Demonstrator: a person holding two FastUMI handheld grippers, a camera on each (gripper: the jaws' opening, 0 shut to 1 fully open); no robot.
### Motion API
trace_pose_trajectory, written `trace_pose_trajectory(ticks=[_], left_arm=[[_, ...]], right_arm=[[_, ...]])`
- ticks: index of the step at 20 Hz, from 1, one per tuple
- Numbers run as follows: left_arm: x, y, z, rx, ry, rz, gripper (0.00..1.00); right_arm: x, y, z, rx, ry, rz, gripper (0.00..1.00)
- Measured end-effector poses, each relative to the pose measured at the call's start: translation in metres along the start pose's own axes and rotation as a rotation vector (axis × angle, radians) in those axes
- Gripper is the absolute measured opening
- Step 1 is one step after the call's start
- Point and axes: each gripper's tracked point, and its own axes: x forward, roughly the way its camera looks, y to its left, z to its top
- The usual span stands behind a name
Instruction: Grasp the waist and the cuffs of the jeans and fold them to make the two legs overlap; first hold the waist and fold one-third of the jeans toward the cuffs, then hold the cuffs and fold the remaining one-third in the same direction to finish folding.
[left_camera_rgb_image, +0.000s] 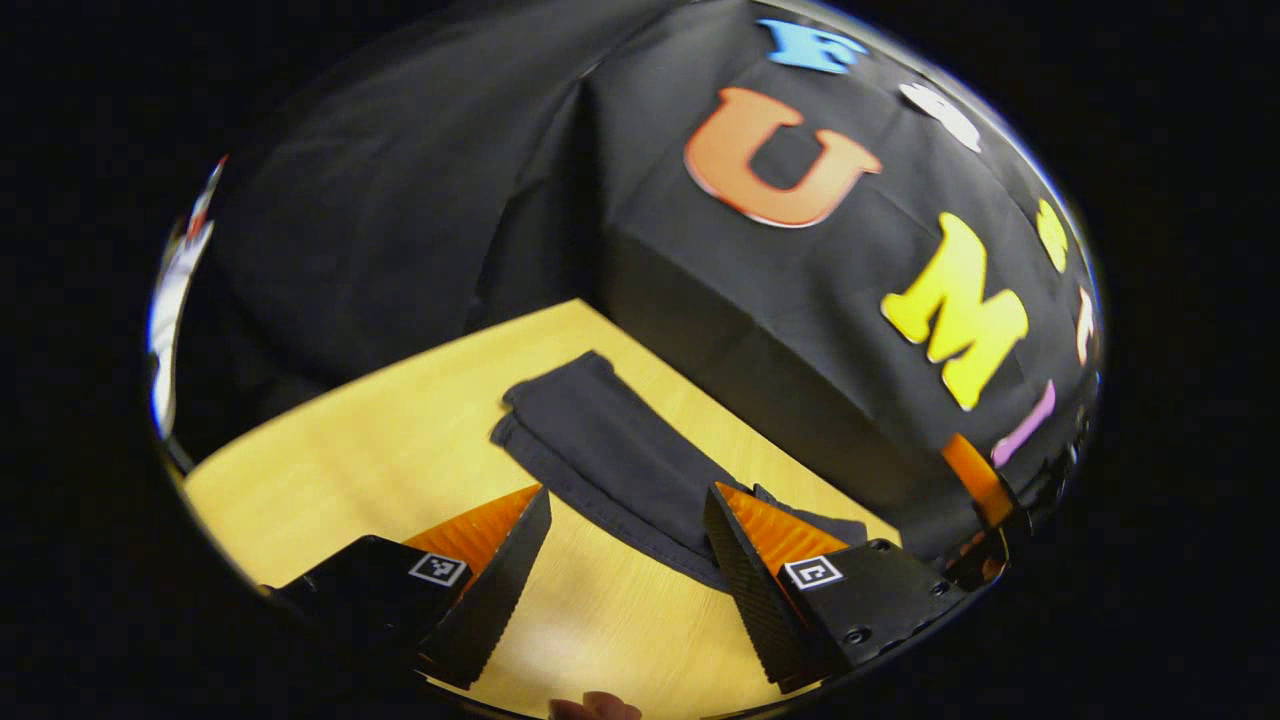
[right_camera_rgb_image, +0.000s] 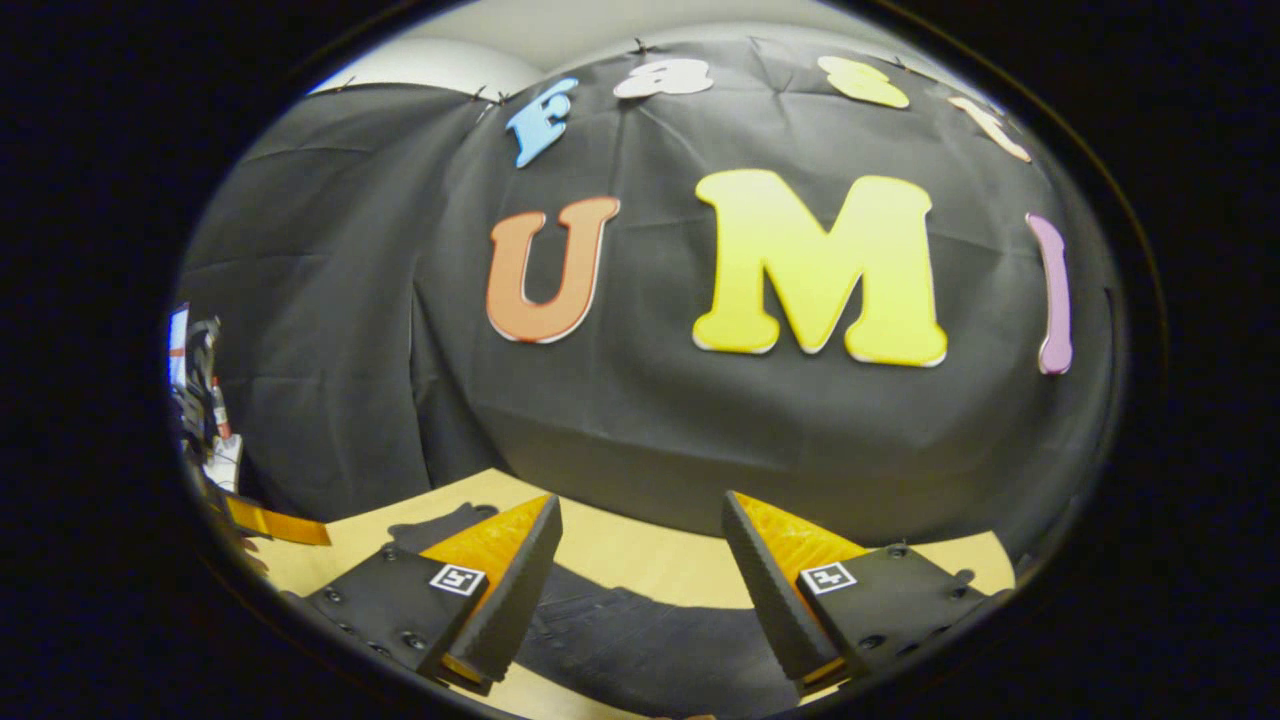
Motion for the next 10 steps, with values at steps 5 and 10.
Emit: trace_pose_trajectory(ticks=[5,10], left_arm=[[-0.026,-0.003,-0.024,-0.390,0.071,0.010,0.99],[-0.066,0.009,-0.027,-0.582,0.071,0.038,0.99]], right_arm=[[-0.034,-0.066,0.054,-0.003,-0.144,-0.106,0.96],[-0.064,-0.120,0.080,0.003,-0.195,-0.239,0.96]])
